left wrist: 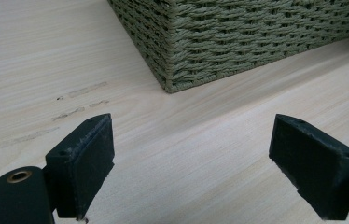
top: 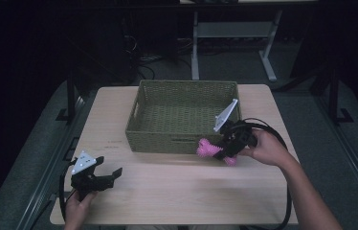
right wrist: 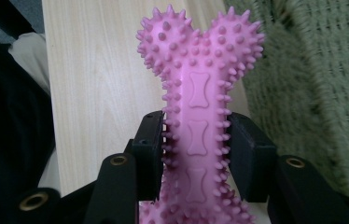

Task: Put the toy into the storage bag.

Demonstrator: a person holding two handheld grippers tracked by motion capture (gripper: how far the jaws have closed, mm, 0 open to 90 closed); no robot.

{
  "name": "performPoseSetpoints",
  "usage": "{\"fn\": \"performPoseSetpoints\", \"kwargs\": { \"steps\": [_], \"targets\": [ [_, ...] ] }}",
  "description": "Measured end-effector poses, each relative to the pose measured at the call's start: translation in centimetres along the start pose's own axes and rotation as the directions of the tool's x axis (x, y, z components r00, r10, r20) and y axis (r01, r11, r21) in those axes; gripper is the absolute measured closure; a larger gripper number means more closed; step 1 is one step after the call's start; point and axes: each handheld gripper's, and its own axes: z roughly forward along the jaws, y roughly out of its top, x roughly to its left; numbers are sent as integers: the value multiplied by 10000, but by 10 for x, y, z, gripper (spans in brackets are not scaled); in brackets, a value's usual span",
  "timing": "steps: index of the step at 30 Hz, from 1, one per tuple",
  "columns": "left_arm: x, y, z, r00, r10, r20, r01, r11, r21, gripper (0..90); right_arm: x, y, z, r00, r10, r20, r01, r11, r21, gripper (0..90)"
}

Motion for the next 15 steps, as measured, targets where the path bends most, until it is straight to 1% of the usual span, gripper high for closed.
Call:
{"fn": "performPoseSetpoints", "kwargs": {
  "steps": [6, 7, 8, 12, 15],
  "targets": [
    [1, 0, 0, 10000, 27, -10, -27, 10000, -3, 134, -8, 6, -13, 9998, 25, 183, -24, 10000, -54, 579],
    [1, 0, 0, 10000, 27, -10, -27, 10000, -3, 134, -8, 6, -13, 9998, 25, 183, -24, 10000, -54, 579],
    [0, 0, 0, 10000, 15, -8, -15, 10000, -14, 134, -11, 8, -17, 9998, 92, 170, -90, 9999, -98, 579],
    [0, 0, 0, 10000, 20, -2, -20, 10000, -2, 134, -16, 12, -22, 9998, 118, 149, -115, 9997, -194, 579],
    [-1, 0, 1, 10000, 12, 10, -12, 10000, -15, 134, -19, 14, -24, 9996, 155, 218, -152, 9998, -141, 579]
  ]
}}
